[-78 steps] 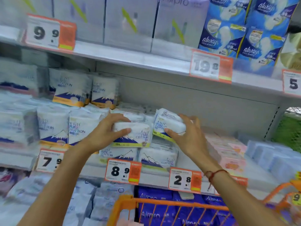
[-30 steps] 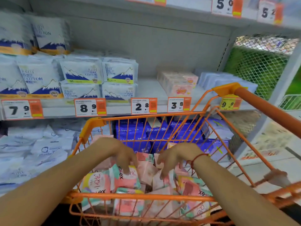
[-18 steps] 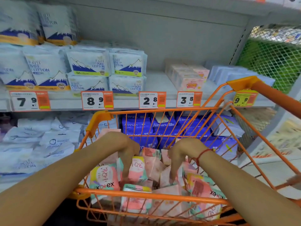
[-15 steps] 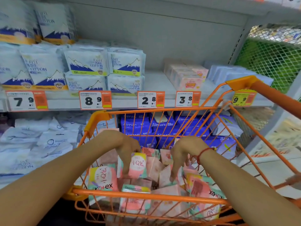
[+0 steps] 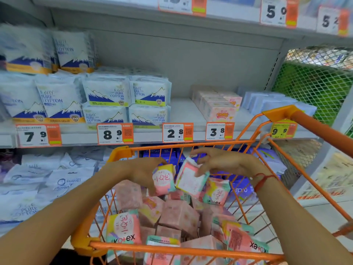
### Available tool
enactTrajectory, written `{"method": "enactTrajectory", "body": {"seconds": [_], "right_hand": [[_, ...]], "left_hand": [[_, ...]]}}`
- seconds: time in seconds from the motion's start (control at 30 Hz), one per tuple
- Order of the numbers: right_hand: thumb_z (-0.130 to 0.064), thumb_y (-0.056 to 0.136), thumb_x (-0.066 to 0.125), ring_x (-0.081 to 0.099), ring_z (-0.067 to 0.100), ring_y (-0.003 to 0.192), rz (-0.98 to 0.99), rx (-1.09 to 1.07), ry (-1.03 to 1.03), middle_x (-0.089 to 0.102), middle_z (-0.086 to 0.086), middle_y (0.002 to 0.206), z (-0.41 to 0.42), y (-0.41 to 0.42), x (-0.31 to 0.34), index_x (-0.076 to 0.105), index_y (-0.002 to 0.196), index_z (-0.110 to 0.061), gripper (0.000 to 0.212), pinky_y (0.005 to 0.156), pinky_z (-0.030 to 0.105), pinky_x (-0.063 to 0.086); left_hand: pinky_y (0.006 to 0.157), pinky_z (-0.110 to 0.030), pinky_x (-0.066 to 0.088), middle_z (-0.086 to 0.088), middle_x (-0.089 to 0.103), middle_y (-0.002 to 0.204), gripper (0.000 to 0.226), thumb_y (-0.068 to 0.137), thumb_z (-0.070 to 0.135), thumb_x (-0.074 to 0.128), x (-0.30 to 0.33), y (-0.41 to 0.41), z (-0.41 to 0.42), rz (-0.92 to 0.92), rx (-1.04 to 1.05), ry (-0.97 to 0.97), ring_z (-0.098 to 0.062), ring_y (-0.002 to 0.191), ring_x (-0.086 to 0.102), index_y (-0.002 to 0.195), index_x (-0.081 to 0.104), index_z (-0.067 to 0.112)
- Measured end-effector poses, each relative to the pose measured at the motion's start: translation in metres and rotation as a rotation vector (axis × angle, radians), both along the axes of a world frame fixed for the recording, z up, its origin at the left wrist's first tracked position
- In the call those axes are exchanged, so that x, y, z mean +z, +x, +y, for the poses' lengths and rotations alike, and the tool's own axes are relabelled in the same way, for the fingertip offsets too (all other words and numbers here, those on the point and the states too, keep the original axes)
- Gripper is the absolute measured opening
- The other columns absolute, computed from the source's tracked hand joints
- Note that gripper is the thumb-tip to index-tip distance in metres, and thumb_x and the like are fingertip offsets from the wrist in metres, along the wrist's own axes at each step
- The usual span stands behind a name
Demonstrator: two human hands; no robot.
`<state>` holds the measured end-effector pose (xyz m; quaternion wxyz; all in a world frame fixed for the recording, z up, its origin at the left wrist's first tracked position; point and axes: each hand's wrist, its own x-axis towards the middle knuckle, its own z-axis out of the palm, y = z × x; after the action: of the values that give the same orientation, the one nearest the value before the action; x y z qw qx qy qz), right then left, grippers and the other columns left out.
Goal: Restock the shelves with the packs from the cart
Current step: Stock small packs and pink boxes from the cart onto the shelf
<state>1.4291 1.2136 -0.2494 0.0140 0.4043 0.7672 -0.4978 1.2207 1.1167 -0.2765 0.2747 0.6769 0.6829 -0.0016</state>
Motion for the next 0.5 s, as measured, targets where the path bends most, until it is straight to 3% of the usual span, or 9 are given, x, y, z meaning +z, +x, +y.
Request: {"method": "enactTrajectory", "body": {"seconds": [0.07, 0.13, 0.27, 0.37, 0.5], "right_hand": [[-0.020, 0.087, 0.066, 0.055, 0.016, 0.113, 0.177, -0.075, -0.082, 0.058, 0.002, 0.121, 0.002, -0.002, 0.005, 0.054, 0.126, -0.018, 0.041, 0.090, 0.032, 0.050], [-0.024, 0.091, 0.059, 0.058, 0.014, 0.105, 0.326, -0.146, -0.144, 0.064, 0.003, 0.112, 0.001, -0.004, 0.009, 0.060, 0.112, -0.015, 0.022, 0.088, 0.033, 0.050], [-0.028, 0.093, 0.054, 0.062, 0.017, 0.094, 0.605, -0.304, -0.257, 0.067, 0.003, 0.103, 0.001, -0.005, 0.017, 0.062, 0.106, -0.018, 0.019, 0.073, 0.027, 0.052], [-0.028, 0.090, 0.058, 0.062, 0.018, 0.091, 0.788, -0.424, -0.330, 0.068, 0.002, 0.096, 0.002, -0.005, 0.021, 0.062, 0.097, -0.018, 0.014, 0.081, 0.030, 0.051], [-0.026, 0.082, 0.065, 0.061, 0.019, 0.092, 0.924, -0.502, -0.395, 0.066, 0.003, 0.095, 0.000, -0.005, 0.023, 0.063, 0.097, -0.016, 0.019, 0.097, 0.038, 0.048]], "left_hand": [[0.084, -0.018, 0.041, 0.007, 0.052, 0.124, 0.072, 0.070, 0.023, 0.083, 0.001, -0.008, 0.003, -0.067, 0.011, 0.044, -0.019, 0.114, 0.052, 0.129, 0.041, 0.025], [0.073, -0.014, 0.045, 0.014, 0.062, 0.105, 0.052, 0.065, 0.023, 0.086, 0.002, -0.013, 0.005, -0.195, 0.024, 0.064, -0.014, 0.098, 0.060, 0.105, 0.053, 0.030], [0.090, -0.022, 0.051, 0.010, 0.068, 0.113, 0.059, 0.066, 0.024, 0.086, 0.016, -0.009, 0.002, -0.482, 0.060, 0.052, -0.004, 0.104, 0.064, 0.118, 0.058, 0.026], [0.087, -0.024, 0.053, 0.001, 0.070, 0.112, 0.044, 0.077, 0.026, 0.078, 0.025, -0.002, 0.000, -0.615, 0.103, 0.032, -0.013, 0.104, 0.066, 0.118, 0.061, 0.017], [0.077, -0.018, 0.051, 0.010, 0.072, 0.100, 0.035, 0.077, 0.044, 0.073, 0.031, 0.006, -0.001, -0.649, 0.091, 0.040, -0.005, 0.092, 0.067, 0.105, 0.065, 0.026]]}}
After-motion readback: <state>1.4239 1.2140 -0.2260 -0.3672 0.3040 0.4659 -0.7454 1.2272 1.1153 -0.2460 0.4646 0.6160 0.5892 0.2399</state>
